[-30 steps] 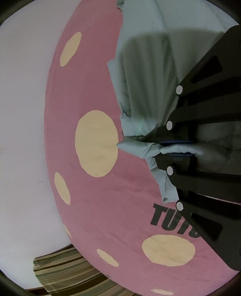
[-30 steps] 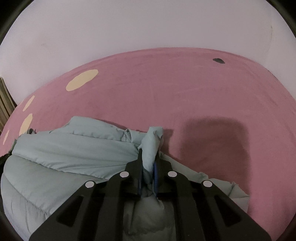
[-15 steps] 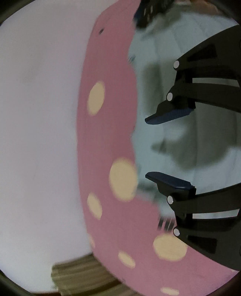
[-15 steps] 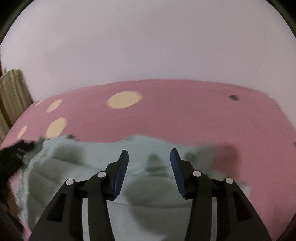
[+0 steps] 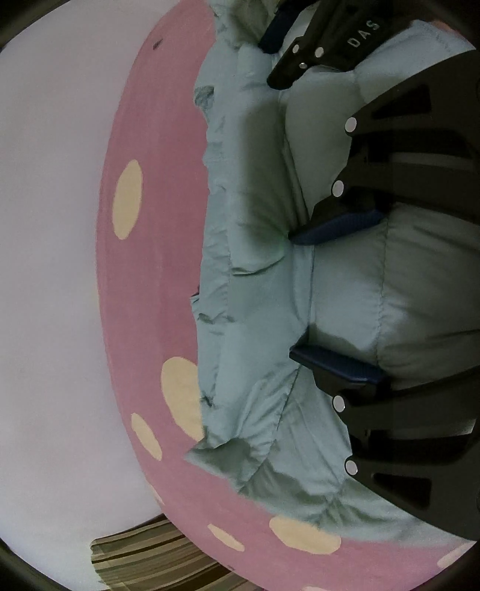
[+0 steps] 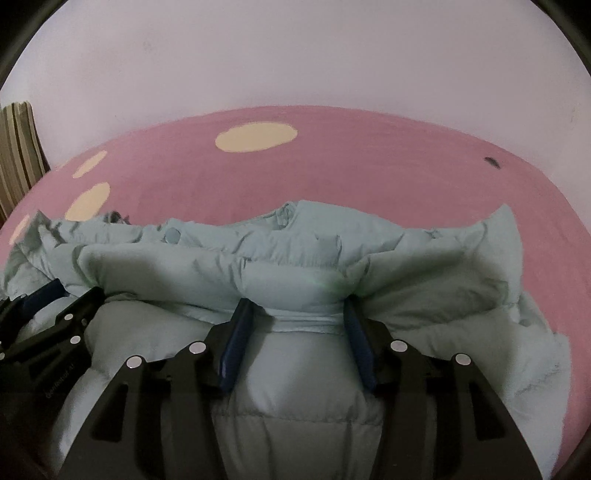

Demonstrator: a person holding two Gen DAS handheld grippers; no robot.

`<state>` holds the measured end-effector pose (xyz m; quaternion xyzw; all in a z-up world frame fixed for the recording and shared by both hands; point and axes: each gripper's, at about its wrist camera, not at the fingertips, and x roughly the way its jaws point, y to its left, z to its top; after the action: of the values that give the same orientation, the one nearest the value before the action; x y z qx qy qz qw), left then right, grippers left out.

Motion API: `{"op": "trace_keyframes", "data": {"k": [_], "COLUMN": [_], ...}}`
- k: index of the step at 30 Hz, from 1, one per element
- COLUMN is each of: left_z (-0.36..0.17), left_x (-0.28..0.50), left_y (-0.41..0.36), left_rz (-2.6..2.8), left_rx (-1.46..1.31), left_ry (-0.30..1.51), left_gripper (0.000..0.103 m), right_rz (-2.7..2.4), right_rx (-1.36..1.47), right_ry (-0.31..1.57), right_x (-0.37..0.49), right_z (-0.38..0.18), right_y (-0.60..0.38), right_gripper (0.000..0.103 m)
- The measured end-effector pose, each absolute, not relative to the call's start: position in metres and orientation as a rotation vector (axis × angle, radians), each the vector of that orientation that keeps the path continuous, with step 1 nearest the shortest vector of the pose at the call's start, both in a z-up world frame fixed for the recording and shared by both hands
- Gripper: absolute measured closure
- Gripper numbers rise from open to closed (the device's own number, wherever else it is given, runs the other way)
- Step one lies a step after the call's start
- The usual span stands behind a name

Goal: Fold large clothes

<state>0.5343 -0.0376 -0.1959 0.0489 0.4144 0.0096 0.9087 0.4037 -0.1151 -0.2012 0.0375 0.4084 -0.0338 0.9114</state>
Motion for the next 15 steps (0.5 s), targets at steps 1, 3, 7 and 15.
{"op": "trace_keyframes", "data": {"k": [1,3,7,15], "left_z": [-0.186,-0.169,-0.167,-0.216], "left_x": [0.525,0.507,0.488,0.504], "left_y": [-0.033,-0.021,-0.002,0.002], "left_rz": [0.008,0.001,0.037,0.071], "left_rx": [0.080,0.062,0.047,0.067], "left_ry": [0.843,0.794,0.775,0.855], "left_gripper": [0.046,0.039,0.035,0.033], "right_rz": [-0.070,-0.116,-0.228,-0.241], "right_rx": [0.082,0.057,0.063,0.074], "right_ry": [0.818,0.774,0.792,0.836], "right_x": [0.393,0.378,0.355,0.360], "right_z": [-0.191,-0.180,-0.188,-0.223], "right_y": [-0.120,-0.132,-0.158,-0.172], "right_gripper": [0.051,0.051,0.050,0.047]}}
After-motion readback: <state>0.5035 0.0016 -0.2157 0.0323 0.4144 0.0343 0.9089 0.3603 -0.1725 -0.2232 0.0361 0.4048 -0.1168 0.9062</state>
